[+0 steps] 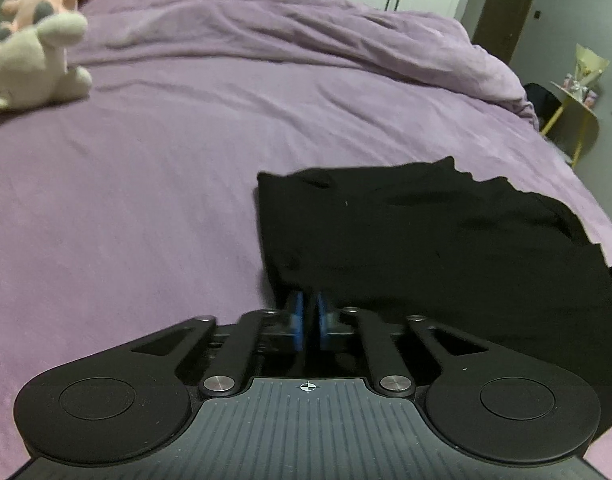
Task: Fold small clothes
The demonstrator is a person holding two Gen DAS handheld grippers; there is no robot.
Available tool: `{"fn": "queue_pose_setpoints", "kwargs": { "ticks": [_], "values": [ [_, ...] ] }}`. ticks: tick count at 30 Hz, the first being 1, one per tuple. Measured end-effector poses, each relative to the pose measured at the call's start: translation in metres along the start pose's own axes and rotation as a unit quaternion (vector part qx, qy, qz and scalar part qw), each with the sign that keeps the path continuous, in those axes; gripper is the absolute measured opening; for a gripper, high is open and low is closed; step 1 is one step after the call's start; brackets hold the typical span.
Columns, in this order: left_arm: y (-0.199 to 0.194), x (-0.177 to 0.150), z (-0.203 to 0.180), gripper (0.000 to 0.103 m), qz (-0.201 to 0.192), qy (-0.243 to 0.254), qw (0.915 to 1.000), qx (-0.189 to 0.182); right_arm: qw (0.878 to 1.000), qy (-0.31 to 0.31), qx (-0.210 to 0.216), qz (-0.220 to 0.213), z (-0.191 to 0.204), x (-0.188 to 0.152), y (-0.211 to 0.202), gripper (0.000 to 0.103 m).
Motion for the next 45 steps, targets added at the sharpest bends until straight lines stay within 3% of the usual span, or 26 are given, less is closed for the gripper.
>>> {"fn": "queue_pose_setpoints", "kwargs": {
  "ticks": [10,14,19,24,26,28,30,32,33,35,37,40,42,45],
  "values": [
    [-0.052,0.046,-0.008,0.005,-0.079,0.028,0.9965,0.012,0.997,0.011,0.029,-0.077,0.02,0.04,-0.033,0.003],
    [-0.054,0.083,-0.013,0.005,-0.113,0.039,0.9923,0.033,0.995,0.008,0.025,-0.099,0.034,0.07,-0.017,0.003],
    [-0.023,0.128,-0.018,0.005,-0.134,0.046,0.9867,0.08,0.993,0.026,-0.015,-0.11,0.041,0.11,0.031,0.003],
    [0.03,0.143,-0.012,0.005,-0.118,0.03,0.9834,0.134,0.996,0.022,-0.047,-0.075,0.04,0.116,0.083,0.003],
    [0.055,0.134,-0.006,0.008,-0.086,0.019,0.9841,0.154,0.996,0.018,-0.058,-0.059,0.037,0.11,0.096,0.005],
    [0.068,0.121,0.001,0.013,-0.056,-0.002,0.9852,0.162,0.994,0.032,-0.081,-0.072,0.029,0.11,0.095,0.006],
    [0.065,0.112,0.006,0.016,-0.059,-0.031,0.9852,0.158,0.992,0.068,-0.056,-0.092,0.03,0.109,0.084,0.012],
    [0.056,0.11,-0.001,0.017,-0.081,-0.039,0.9869,0.134,0.991,0.107,0.008,-0.077,0.047,0.099,0.083,0.012],
    [0.056,0.11,-0.008,0.018,-0.087,-0.04,0.9886,0.116,0.989,0.126,0.059,-0.056,0.064,0.088,0.088,0.012],
    [0.06,0.111,-0.031,0.034,-0.091,-0.047,0.9926,0.066,0.979,0.147,0.142,-0.003,0.103,0.062,0.103,0.014],
    [0.07,0.112,-0.057,0.041,-0.096,-0.049,0.994,0.018,0.97,0.149,0.188,0.047,0.139,0.033,0.123,0.015],
    [0.095,0.108,-0.087,0.043,-0.085,-0.042,0.9955,-0.004,0.974,0.116,0.187,0.059,0.162,0.01,0.146,0.015],
    [0.111,0.102,-0.095,0.043,-0.07,-0.022,0.9971,0.017,0.979,0.089,0.18,0.035,0.158,0.014,0.151,0.014],
    [0.125,0.095,-0.09,0.046,-0.065,-0.008,0.9969,0.043,0.98,0.099,0.17,0.021,0.126,0.032,0.158,0.008]
  ]
}}
Point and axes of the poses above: each gripper's, at about its wrist camera, not at the fingertips, and y roughly the way its jaws point, z to its left, x to its top, the point moved 8 cm from there along y, roughly the way its jaws point, and after that the axes turned 11 degrees about y, right-handed, at the moved point
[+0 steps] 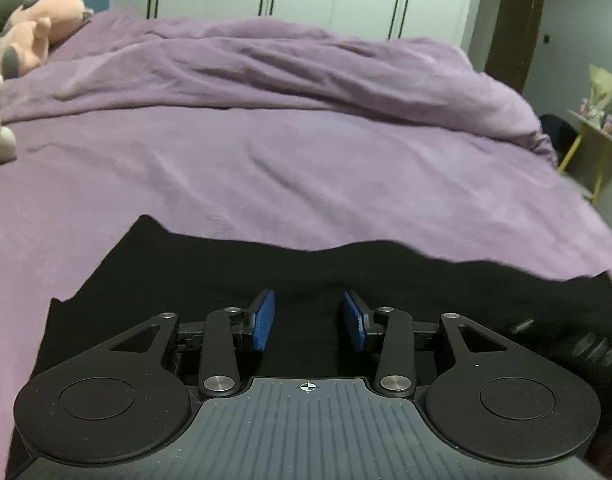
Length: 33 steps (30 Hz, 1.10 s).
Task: Fold small clothes
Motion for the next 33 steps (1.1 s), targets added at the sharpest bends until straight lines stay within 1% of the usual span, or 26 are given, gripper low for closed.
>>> {"fn": "queue_pose_setpoints", "kwargs": {
  "ticks": [1,2,3,4,5,7,8,9,11,12,13,14,15,16,17,19,20,22,24,25,26,28,29,30,31,33],
  "values": [
    [0.001,-0.003,0.003,0.046,-0.002,-0.01,0.9999,-0.006,1.0,0.001,-0.011,-0.01,-0.013,0.01,-0.004,0.006],
    [0.001,-0.005,0.011,0.044,-0.006,-0.025,0.9997,-0.005,1.0,0.008,-0.015,-0.016,-0.027,0.02,-0.009,0.006],
    [0.002,-0.005,0.016,0.041,-0.006,-0.034,0.9994,-0.002,0.999,0.027,-0.018,-0.022,-0.045,0.032,-0.015,0.003],
    [0.002,-0.005,0.021,0.034,-0.007,-0.042,0.9991,-0.002,0.998,0.048,-0.027,-0.03,-0.062,0.04,-0.021,0.001],
    [0.003,-0.006,0.028,0.032,-0.006,-0.05,0.9987,-0.001,0.996,0.071,-0.042,-0.044,-0.079,0.047,-0.029,0.001],
    [0.004,-0.006,0.041,0.027,-0.005,-0.066,0.9978,0.005,0.989,0.123,-0.047,-0.066,-0.107,0.057,-0.045,0.0],
    [0.004,-0.008,0.047,0.023,-0.005,-0.074,0.9972,0.006,0.986,0.125,-0.071,-0.081,-0.116,0.061,-0.051,0.0],
    [0.002,-0.009,0.05,0.021,-0.004,-0.08,0.9968,0.005,0.984,0.123,-0.087,-0.091,-0.121,0.064,-0.057,0.0],
    [-0.004,-0.012,0.056,0.02,-0.003,-0.08,0.9967,0.011,0.981,0.129,-0.113,-0.094,-0.126,0.064,-0.066,0.0],
    [-0.004,-0.011,0.058,0.02,-0.002,-0.074,0.9972,0.013,0.982,0.115,-0.122,-0.092,-0.122,0.062,-0.073,0.0],
    [-0.008,-0.012,0.061,0.02,-0.001,-0.065,0.9977,0.019,0.983,0.099,-0.128,-0.089,-0.115,0.059,-0.08,0.005],
    [-0.013,-0.014,0.064,0.02,0.0,-0.056,0.9981,0.025,0.985,0.08,-0.126,-0.082,-0.105,0.054,-0.088,0.008],
    [-0.018,-0.015,0.067,0.02,0.0,-0.05,0.9984,0.026,0.989,0.068,-0.111,-0.074,-0.099,0.049,-0.097,0.01],
    [-0.023,-0.018,0.069,0.02,0.001,-0.045,0.9987,0.026,0.992,0.055,-0.094,-0.059,-0.092,0.042,-0.104,0.013],
    [-0.029,-0.022,0.071,0.02,0.003,-0.036,0.999,0.027,0.994,0.037,-0.09,-0.043,-0.082,0.031,-0.108,0.014],
    [-0.042,-0.03,0.074,0.023,0.004,-0.016,0.9993,0.033,0.994,-0.01,-0.104,-0.015,-0.075,0.01,-0.115,0.014],
    [-0.047,-0.034,0.075,0.024,0.003,-0.007,0.9994,0.034,0.992,-0.035,-0.118,-0.011,-0.074,0.003,-0.116,0.014],
    [-0.056,-0.04,0.078,0.025,0.008,0.01,0.9991,0.04,0.989,-0.071,-0.13,-0.019,-0.074,-0.006,-0.125,0.013],
    [-0.065,-0.046,0.08,0.025,0.018,0.022,0.9986,0.044,0.982,-0.081,-0.167,-0.031,-0.078,-0.003,-0.133,0.013],
    [-0.07,-0.049,0.081,0.026,0.022,0.03,0.9983,0.044,0.976,-0.088,-0.198,-0.036,-0.082,-0.001,-0.137,0.013],
    [-0.076,-0.051,0.081,0.033,0.026,0.042,0.9977,0.047,0.973,-0.09,-0.21,-0.039,-0.084,0.0,-0.141,0.013],
    [-0.086,-0.056,0.084,0.05,0.04,0.059,0.9953,0.065,0.973,-0.079,-0.213,-0.036,-0.089,0.005,-0.153,0.013],
    [-0.092,-0.06,0.086,0.05,0.045,0.064,0.9946,0.069,0.971,-0.081,-0.222,-0.038,-0.088,0.005,-0.16,0.017],
    [-0.097,-0.065,0.087,0.05,0.047,0.067,0.9947,0.063,0.966,-0.085,-0.24,-0.04,-0.09,0.006,-0.167,0.018],
    [-0.103,-0.069,0.088,0.05,0.051,0.063,0.9952,0.054,0.965,-0.078,-0.245,-0.04,-0.092,0.004,-0.174,0.018],
    [-0.112,-0.077,0.09,0.05,0.058,0.045,0.9967,0.035,0.975,-0.037,-0.215,-0.032,-0.092,-0.004,-0.19,0.019]
  ]
}}
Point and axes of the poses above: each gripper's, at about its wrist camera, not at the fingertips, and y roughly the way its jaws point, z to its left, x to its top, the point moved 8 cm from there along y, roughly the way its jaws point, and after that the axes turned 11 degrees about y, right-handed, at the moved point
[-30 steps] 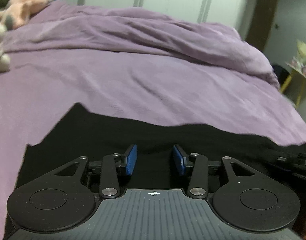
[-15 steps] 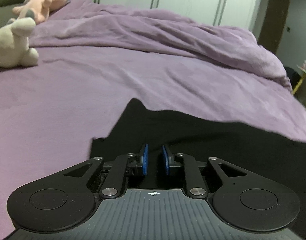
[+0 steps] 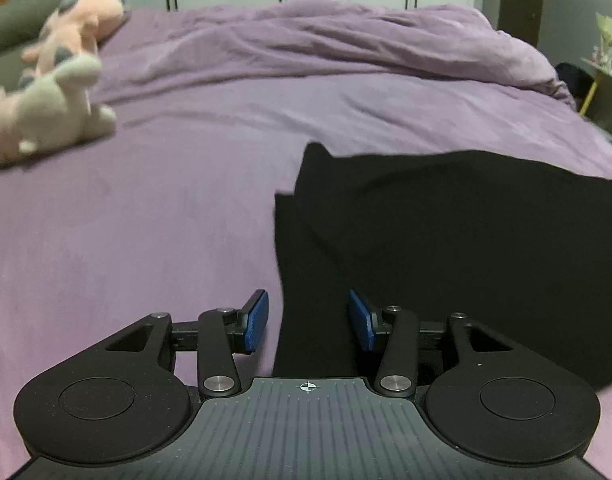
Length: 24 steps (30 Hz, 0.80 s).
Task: Fold small clothes
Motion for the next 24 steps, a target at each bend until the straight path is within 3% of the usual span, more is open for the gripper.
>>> {"fn": "queue_pose_setpoints", "kwargs": {
  "ticks": [4,9,14,20,24],
  "values": [
    [-0.011,-0.013,0.002,0.05,0.014,-0.056,0.9968,-0.056,0.996,0.049,0.06,0.05,-0.005,-0.027,-0.014,0.034],
    [-0.014,-0.015,0.004,0.041,0.016,-0.077,0.9942,-0.073,0.998,0.016,0.029,0.045,-0.008,-0.036,-0.017,0.033],
    [-0.013,-0.015,0.006,0.019,0.018,-0.069,0.9948,-0.074,0.999,0.013,0.019,0.03,-0.003,-0.036,-0.022,0.013],
    [-0.024,-0.016,0.013,0.008,0.002,-0.089,0.9926,-0.084,1.0,0.002,-0.016,0.025,-0.003,-0.031,-0.02,0.01],
    [-0.026,-0.021,0.021,0.009,0.006,-0.068,0.9959,-0.059,1.0,-0.01,-0.012,0.006,0.012,-0.025,-0.027,0.011]
  ]
}}
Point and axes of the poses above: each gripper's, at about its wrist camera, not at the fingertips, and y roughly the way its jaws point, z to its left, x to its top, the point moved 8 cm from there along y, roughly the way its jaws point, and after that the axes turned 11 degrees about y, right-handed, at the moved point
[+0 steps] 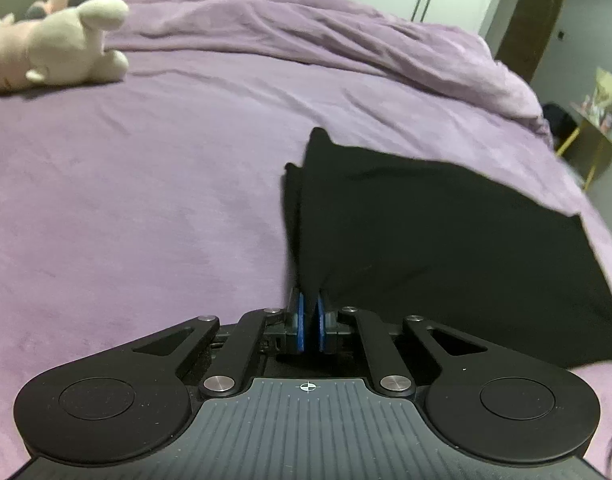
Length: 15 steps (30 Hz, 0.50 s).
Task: Fold small clothes
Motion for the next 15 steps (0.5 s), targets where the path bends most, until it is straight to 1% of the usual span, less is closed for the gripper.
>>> {"fn": "queue_pose_setpoints", "kwargs": {
  "ticks": [1,3,4,5,6,7,9,11,12,14,15],
  "values": [
    [0.001,-0.002,0.001,0.009,0.004,0.003,1.0,0.004,1.0,0.006,0.011,-0.008,0.004,0.003,-0.004,0.012],
    [-0.001,-0.003,0.004,0.011,0.005,-0.011,0.9999,0.008,0.999,0.016,0.04,-0.025,0.016,0.009,-0.012,0.014],
    [-0.004,-0.003,0.006,0.014,0.002,-0.022,0.9997,0.005,0.998,0.017,0.057,-0.032,0.024,0.011,-0.015,0.014],
    [-0.006,-0.003,0.008,0.02,0.001,-0.035,0.9994,0.001,0.997,0.017,0.072,-0.034,0.033,0.011,-0.017,0.015],
    [-0.007,-0.005,0.011,0.024,0.004,-0.049,0.9988,-0.006,0.996,0.016,0.088,-0.032,0.043,0.01,-0.017,0.016],
    [-0.008,-0.007,0.014,0.029,0.008,-0.063,0.9979,-0.013,0.994,0.015,0.101,-0.025,0.054,0.007,-0.015,0.016],
    [-0.009,-0.012,0.02,0.036,0.015,-0.095,0.9945,-0.041,0.991,0.012,0.132,0.004,0.078,-0.005,-0.008,0.016],
    [-0.009,-0.016,0.022,0.045,0.021,-0.138,0.9865,-0.086,0.988,-0.001,0.151,0.035,0.106,-0.023,0.0,0.016],
    [-0.008,-0.017,0.022,0.052,0.021,-0.155,0.9822,-0.104,0.987,-0.014,0.155,0.047,0.121,-0.033,0.005,0.016],
    [-0.005,-0.018,0.021,0.055,0.02,-0.175,0.9768,-0.121,0.984,-0.039,0.161,0.07,0.148,-0.053,0.012,0.016],
    [-0.002,-0.017,0.02,0.055,0.021,-0.179,0.976,-0.123,0.982,-0.054,0.161,0.078,0.161,-0.063,0.015,0.016]
  ]
}}
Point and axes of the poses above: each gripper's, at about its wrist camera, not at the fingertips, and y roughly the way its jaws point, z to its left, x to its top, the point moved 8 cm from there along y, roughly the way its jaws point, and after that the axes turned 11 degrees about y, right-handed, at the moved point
